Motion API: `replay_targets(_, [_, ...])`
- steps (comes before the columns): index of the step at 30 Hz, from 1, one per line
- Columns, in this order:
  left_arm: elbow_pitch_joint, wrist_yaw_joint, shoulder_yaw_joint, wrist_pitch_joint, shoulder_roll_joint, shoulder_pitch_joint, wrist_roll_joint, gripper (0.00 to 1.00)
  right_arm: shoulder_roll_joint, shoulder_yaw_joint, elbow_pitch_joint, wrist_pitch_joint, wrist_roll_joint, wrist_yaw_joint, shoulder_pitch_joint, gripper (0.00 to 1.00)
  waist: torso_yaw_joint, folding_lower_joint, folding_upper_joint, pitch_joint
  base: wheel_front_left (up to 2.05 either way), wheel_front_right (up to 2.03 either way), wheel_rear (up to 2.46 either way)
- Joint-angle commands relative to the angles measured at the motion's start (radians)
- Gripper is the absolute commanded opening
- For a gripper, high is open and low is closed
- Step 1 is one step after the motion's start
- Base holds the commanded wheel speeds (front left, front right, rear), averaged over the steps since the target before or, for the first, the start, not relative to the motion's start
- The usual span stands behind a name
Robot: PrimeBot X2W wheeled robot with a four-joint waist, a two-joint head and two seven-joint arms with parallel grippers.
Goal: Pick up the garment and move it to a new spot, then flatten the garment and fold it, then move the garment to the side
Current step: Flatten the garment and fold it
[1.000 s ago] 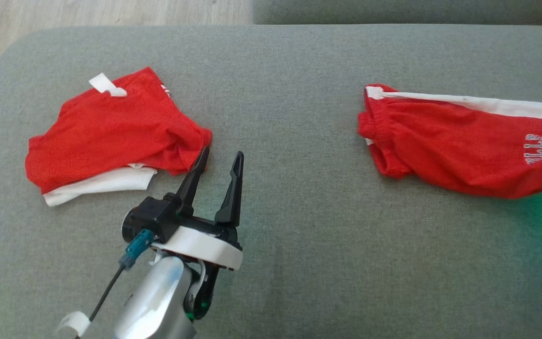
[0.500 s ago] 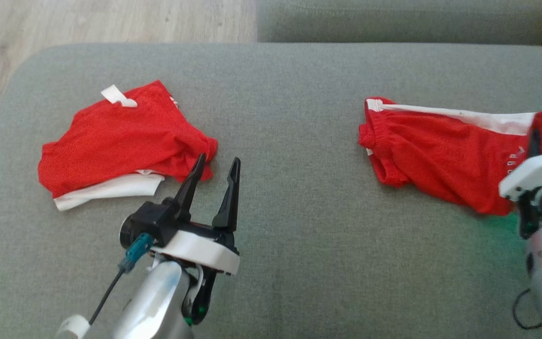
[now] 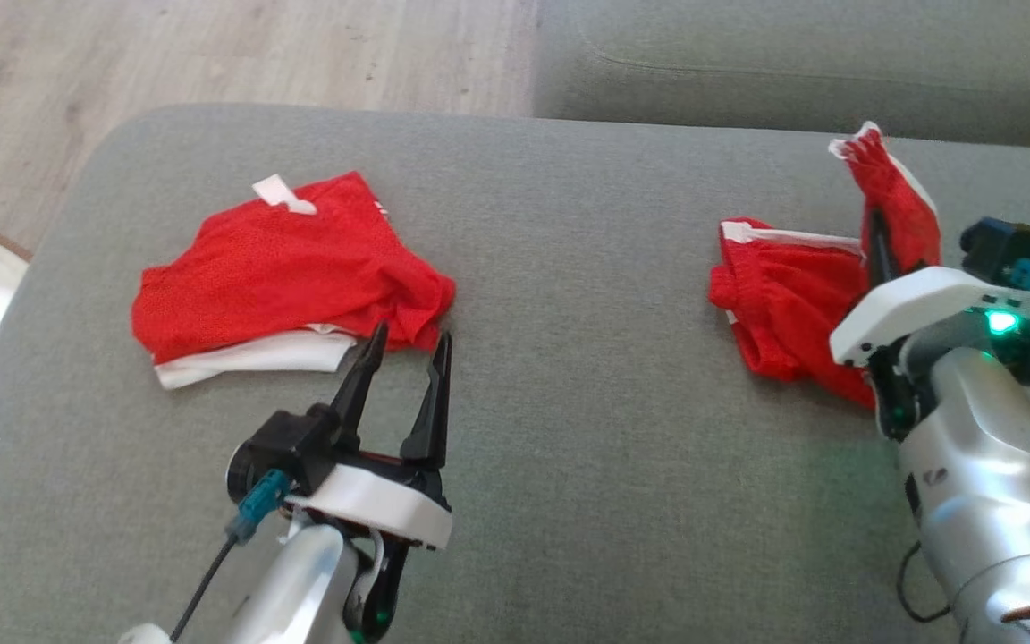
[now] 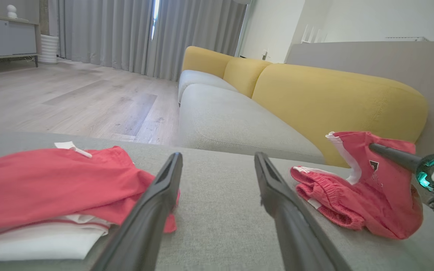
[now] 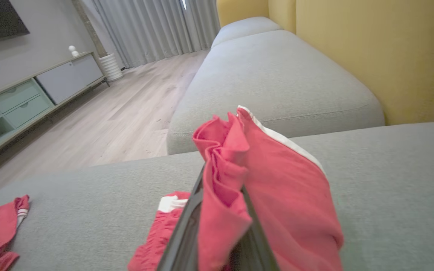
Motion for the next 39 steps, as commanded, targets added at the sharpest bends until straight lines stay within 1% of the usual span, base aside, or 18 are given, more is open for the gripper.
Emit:
replay_targets(1, [-0.029, 0.000, 0.033, -0.008, 0.010, -0.019, -0.004, 1.00, 0.017, 0.040, -0.041, -0.001, 0.014, -0.001, -0.008, 0.00, 0.014, 0.0001, 0.0000, -0.003, 0.00, 0.00, 0.00])
replay_targets(11, [-0.040, 0.008, 0.027, 0.001, 0.022, -0.010, -0.012, 1.00, 0.013, 0.187, -0.055, 0.018, 0.087, -0.001, 0.043, 0.00, 0.057, 0.0001, 0.0000, -0.002, 0.00, 0.00, 0.00])
replay_targets(16, [-0.044, 0.013, 0.026, 0.002, 0.024, -0.009, -0.015, 1.00, 0.014, 0.237, -0.038, 0.030, 0.099, -0.001, 0.057, 0.00, 0.057, 0.0001, 0.0000, -0.003, 0.00, 0.00, 0.00])
replay_targets(17, [-0.044, 0.014, 0.025, 0.002, 0.024, -0.008, -0.016, 1.00, 0.016, 0.255, -0.033, 0.035, 0.099, -0.001, 0.060, 0.24, 0.056, 0.0001, 0.0000, -0.004, 0.00, 0.00, 0.00])
replay_targets(18, [-0.045, 0.015, 0.025, 0.002, 0.025, -0.008, -0.016, 1.00, 0.018, 0.272, -0.025, 0.044, 0.097, -0.001, 0.065, 1.00, 0.054, 0.0001, 0.0000, -0.004, 0.00, 0.00, 0.00])
replay_targets(24, [-0.043, 0.020, 0.026, 0.002, 0.031, -0.003, -0.022, 1.00, 0.048, 0.415, -0.029, 0.098, 0.133, -0.001, 0.108, 1.00, 0.030, 0.0001, 0.0000, -0.021, 0.00, 0.00, 0.00])
replay_targets(27, [-0.043, 0.023, 0.030, 0.002, 0.036, -0.001, -0.027, 1.00, 0.056, 0.501, -0.075, 0.117, 0.185, -0.001, 0.136, 1.00, 0.007, 0.0001, 0.0000, -0.036, 0.00, 0.00, 0.00])
replay_targets(30, [-0.045, 0.026, 0.037, 0.000, 0.042, 0.003, -0.032, 1.00, 0.050, 0.551, -0.137, 0.101, 0.243, -0.001, 0.146, 1.00, -0.022, 0.0001, 0.0000, -0.051, 0.00, 0.00, 0.00])
replay_targets(32, [-0.048, 0.028, 0.043, -0.001, 0.046, 0.007, -0.035, 1.00, 0.028, 0.570, -0.175, 0.073, 0.264, -0.001, 0.145, 1.00, -0.043, 0.0001, 0.0000, -0.061, 0.00, 0.00, 0.00])
replay_targets(34, [-0.053, 0.031, 0.050, -0.002, 0.050, 0.011, -0.037, 1.00, 0.001, 0.568, -0.205, 0.034, 0.274, -0.001, 0.140, 1.00, -0.065, 0.0001, 0.0000, -0.070, 0.00, 0.00, 0.00])
replay_targets(36, [-0.060, 0.035, 0.060, -0.004, 0.053, 0.015, -0.039, 1.00, -0.026, 0.549, -0.225, -0.004, 0.268, -0.001, 0.136, 1.00, -0.085, 0.0001, 0.0000, -0.078, 0.00, 0.00, 0.00])
replay_targets(39, [-0.078, 0.040, 0.078, -0.006, 0.056, 0.021, -0.040, 1.00, -0.065, 0.491, -0.250, -0.046, 0.222, -0.001, 0.134, 1.00, -0.113, 0.0001, 0.0000, -0.082, 0.00, 0.00, 0.00])
